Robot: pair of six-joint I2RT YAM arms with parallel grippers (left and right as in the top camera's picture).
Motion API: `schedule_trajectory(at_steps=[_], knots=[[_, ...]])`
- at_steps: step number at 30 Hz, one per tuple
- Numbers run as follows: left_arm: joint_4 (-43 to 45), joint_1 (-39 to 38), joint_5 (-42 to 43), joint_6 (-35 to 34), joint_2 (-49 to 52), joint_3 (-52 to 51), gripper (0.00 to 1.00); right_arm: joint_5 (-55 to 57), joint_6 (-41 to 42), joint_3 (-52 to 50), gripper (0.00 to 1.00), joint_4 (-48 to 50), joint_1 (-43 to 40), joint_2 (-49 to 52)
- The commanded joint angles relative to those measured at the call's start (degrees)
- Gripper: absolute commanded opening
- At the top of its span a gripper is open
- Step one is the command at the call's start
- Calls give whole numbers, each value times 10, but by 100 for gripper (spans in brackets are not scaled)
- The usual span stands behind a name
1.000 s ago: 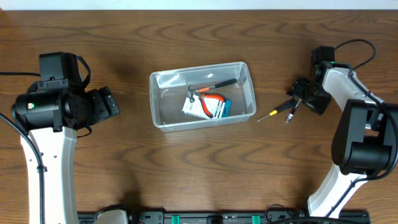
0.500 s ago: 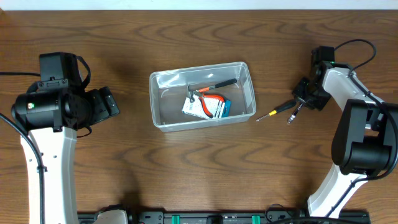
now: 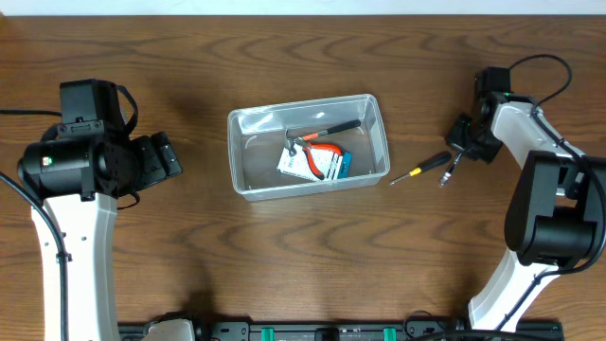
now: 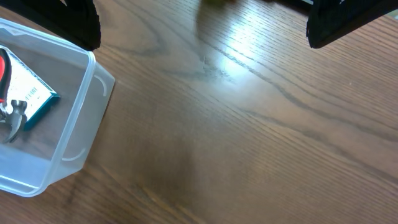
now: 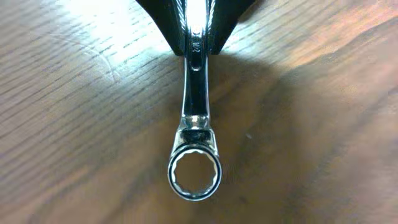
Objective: Pack container
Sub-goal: 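Grasp the silver wrench with the right gripper, then place the wrench into the container and withdraw the right gripper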
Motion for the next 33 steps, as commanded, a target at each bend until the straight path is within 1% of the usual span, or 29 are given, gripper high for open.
schedule_trajectory(at_steps=[1, 4, 7, 8, 11, 14, 16, 21, 24, 29, 33], knots=[[-2, 2, -9, 3, -3, -2, 98, 6, -67, 75, 7, -13, 3, -42], [-2, 2, -9, 3, -3, -2, 98, 6, -114, 148, 2, -42, 15, -70], [-1, 2, -9, 3, -3, -2, 98, -6, -184, 224, 1, -63, 41, -92], [-1, 2, -9, 3, -3, -2, 98, -24, -219, 246, 1, -66, 52, -96], [-1, 2, -9, 3, -3, -2, 98, -112, -374, 308, 1, -85, 102, -99], [-1, 2, -9, 3, -3, -2, 98, -175, -537, 323, 1, -98, 159, -99], [-1, 2, -9, 3, -3, -2, 98, -180, -618, 322, 1, -104, 200, -97], [-1, 2, -9, 3, -3, -2, 98, -181, -777, 315, 1, -125, 292, -79], [-1, 2, -9, 3, -3, -2, 98, -181, -817, 315, 1, -135, 335, -55], [-2, 2, -9, 3, -3, -2, 98, -184, -819, 315, 1, -154, 379, 5], [-1, 2, -9, 3, -3, -2, 98, -187, -819, 315, 1, -173, 392, 55]])
